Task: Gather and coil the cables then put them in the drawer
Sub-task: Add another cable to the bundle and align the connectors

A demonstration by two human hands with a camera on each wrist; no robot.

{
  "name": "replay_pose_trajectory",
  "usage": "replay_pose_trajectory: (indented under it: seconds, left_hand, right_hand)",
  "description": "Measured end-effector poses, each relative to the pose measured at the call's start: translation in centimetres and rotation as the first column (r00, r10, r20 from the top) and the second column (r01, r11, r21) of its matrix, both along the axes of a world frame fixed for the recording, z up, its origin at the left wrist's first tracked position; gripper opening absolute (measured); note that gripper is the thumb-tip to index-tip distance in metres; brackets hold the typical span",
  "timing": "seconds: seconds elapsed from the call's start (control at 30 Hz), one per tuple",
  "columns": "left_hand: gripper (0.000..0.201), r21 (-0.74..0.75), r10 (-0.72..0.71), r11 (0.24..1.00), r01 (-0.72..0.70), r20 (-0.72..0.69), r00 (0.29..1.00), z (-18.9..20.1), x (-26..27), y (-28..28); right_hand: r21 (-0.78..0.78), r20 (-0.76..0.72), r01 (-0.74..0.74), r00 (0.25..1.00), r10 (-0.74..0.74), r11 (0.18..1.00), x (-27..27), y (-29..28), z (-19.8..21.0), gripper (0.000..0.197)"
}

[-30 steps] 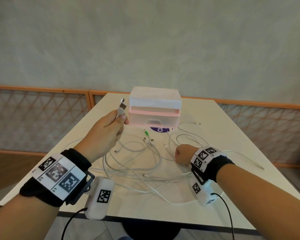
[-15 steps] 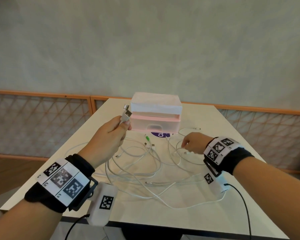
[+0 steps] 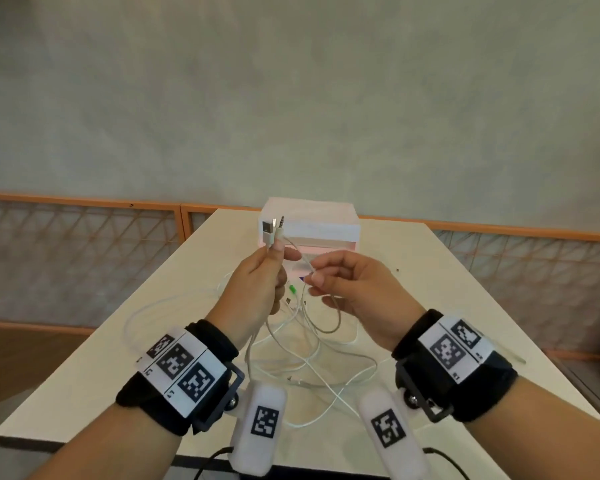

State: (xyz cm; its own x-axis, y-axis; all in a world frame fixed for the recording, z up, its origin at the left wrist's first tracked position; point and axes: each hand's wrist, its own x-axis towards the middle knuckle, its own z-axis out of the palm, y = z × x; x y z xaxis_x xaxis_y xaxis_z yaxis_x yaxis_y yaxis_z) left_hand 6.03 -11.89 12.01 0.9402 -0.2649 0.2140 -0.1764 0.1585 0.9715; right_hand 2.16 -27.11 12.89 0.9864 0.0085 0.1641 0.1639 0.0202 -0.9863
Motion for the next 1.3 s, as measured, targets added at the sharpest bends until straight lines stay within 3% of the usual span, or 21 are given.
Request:
replay_pose_trajectory:
  seconds: [0.2,0.37,0.5,0.63,0.83,0.97,1.17,1.3]
  left_hand:
    - [0.033,-0.015,-0.011,1.000,0.011,0.006,1.000,0.2,-0.4,-0.2]
    - [0.027,-0.006,0.046,0.999,-0.046,0.014,0.999,-0.1,-0.2,0.0]
    - [0.025,0.002,0.084,0.996,-0.084,-0.041,0.996,0.1,-0.1,-0.2]
    - [0.028,-0.034,0.026,0.999,-0.030,-0.101,0.995,0.7,-0.5,-0.7]
    - [0.023,0.132,0.080,0.987,-0.088,0.071,0.994,0.3,-0.5,-0.7]
    - [0.027,0.152,0.115,0.979,-0.135,0.132,0.985,-0.3,0.1,-0.9]
    - [0.032,0.087,0.146,0.983,-0.159,0.139,0.980,0.6,0.1,-0.4]
    - [0.030,-0.281,-0.035,0.959,0.032,-0.007,0.999,1.8,0.6,1.2]
  right_hand:
    - [0.013,-0.048,-0.028,0.998,0.029,1.000,-0.3,1.4,-1.4,0.017]
    - [0.089,0.023,0.079,0.996,-0.081,0.993,-0.6,1.3,-1.2,0.017]
    - [0.071,0.070,0.051,0.996,-0.056,0.996,-0.7,1.6,-0.9,0.018]
    - [0.048,0.043,0.043,0.998,-0.045,0.998,-0.5,2.2,-1.4,0.018]
    - [-0.006,0.036,0.060,0.998,-0.059,0.998,-0.2,2.3,-1.8,0.017]
    - [-0.061,0.070,0.077,0.995,-0.072,0.995,-0.1,2.2,-1.7,0.017]
    - [-0.281,0.065,-0.036,0.996,0.057,0.959,0.1,1.7,-2.7,0.011]
    - [-0.706,0.140,0.014,0.983,0.120,0.708,0.8,-0.3,-3.7,0.029]
